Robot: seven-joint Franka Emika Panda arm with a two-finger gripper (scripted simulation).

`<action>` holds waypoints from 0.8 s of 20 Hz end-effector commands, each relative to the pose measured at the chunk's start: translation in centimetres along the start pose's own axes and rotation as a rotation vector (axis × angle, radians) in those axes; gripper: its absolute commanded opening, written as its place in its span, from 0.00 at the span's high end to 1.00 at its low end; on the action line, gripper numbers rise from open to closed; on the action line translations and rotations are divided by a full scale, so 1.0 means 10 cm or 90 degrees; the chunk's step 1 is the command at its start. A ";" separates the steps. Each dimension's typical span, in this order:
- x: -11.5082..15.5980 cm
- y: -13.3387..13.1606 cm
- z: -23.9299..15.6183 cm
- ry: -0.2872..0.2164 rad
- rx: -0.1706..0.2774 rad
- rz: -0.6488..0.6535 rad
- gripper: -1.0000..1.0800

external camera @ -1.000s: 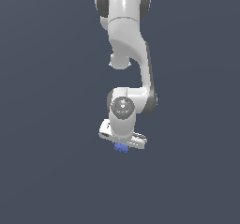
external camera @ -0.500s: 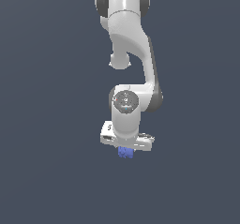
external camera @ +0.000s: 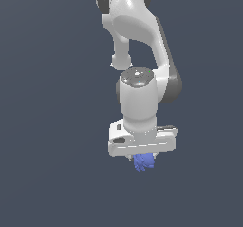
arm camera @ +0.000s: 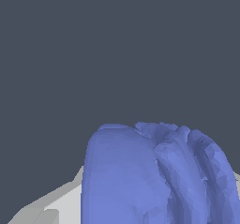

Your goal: Pick up the object and move it to a goal position.

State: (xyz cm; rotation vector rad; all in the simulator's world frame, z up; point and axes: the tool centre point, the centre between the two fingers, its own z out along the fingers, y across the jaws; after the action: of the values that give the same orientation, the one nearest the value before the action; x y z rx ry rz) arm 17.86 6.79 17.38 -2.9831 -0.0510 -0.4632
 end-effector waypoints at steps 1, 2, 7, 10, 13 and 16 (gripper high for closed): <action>0.19 -0.16 -0.24 0.037 0.020 -0.041 1.00; 0.26 -0.23 -0.33 0.051 0.028 -0.056 1.00; 0.51 -0.54 -0.81 0.116 0.066 -0.129 1.00; 0.61 -0.71 -1.09 0.152 0.087 -0.170 1.00; 0.68 -0.86 -1.36 0.186 0.107 -0.208 1.00; 0.72 -1.00 -1.62 0.217 0.126 -0.243 1.00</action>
State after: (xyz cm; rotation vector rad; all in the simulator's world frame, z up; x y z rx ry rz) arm 19.61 14.27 34.65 -2.6882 -0.5622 -0.9061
